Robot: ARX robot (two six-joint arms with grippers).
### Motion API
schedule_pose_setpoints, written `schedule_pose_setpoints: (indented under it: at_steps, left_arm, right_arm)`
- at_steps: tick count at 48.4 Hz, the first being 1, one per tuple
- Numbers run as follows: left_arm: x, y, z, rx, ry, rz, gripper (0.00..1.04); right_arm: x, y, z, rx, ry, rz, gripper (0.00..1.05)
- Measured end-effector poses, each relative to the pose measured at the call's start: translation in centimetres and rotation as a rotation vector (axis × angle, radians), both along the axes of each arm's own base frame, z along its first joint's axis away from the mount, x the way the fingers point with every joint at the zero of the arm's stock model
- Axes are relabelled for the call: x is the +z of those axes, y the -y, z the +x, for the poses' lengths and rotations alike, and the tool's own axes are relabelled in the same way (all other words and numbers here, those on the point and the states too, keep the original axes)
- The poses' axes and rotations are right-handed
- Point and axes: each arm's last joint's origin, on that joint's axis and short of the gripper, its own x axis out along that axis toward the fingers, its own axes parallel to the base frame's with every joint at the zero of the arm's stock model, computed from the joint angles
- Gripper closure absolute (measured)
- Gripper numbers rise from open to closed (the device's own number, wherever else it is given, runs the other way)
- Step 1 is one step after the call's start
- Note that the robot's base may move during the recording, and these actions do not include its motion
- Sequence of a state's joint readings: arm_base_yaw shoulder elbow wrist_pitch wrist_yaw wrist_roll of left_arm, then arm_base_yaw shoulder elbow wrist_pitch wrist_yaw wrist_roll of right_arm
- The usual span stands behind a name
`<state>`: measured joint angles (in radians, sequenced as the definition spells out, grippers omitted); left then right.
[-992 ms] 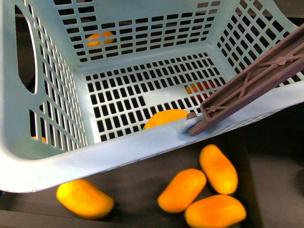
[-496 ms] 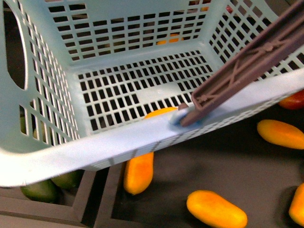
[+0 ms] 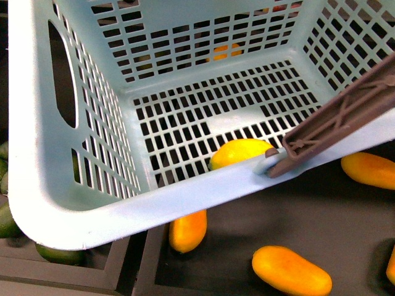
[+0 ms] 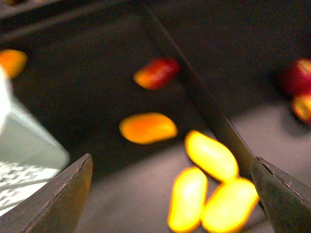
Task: Pick lemon and mango into basket
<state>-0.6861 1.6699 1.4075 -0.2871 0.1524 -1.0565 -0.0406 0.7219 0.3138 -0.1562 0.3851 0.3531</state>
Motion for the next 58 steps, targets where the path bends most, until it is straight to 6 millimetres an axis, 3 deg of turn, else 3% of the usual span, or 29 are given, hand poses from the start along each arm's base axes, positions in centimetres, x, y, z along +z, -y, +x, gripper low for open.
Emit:
schedule_pose_setpoints:
  at_steps: [6,11,17,24,33,42,58]
  left_arm:
    - [0.0,0.0,0.0,-0.002,-0.006,-0.004,1.0]
    - [0.0,0.0,0.0,0.01,0.002,0.005,1.0]
    - [0.0,-0.1,0.1,0.02,0.004,0.008,1.0]
    - [0.0,-0.1,0.1,0.007,-0.002,0.001,1.0]
    - [0.0,-0.1,0.1,0.008,-0.002,0.001,1.0]
    - [0.0,-0.1,0.1,0.014,0.001,0.004,1.0]
    - [0.0,-0.1,0.1,0.009,-0.001,0.002,1.0]
  right_arm:
    - [0.1,2.8,0.6,-0.162,-0.034,0.112,0.09]
    - [0.4,5.9,2.3,-0.213,-0.02,0.093,0.09]
    - [-1.0,8.9,4.9,-0.117,-0.089,0.024,0.09]
    - [-4.3,11.0,8.9,0.056,-0.211,-0.195,0.09]
    - [-8.3,10.9,12.4,0.385,-0.344,-0.416,0.09]
    - [-11.9,10.0,14.6,0.643,-0.472,-0.49,0.09]
    - [-16.5,8.1,18.4,0.97,-0.642,-0.563,0.09]
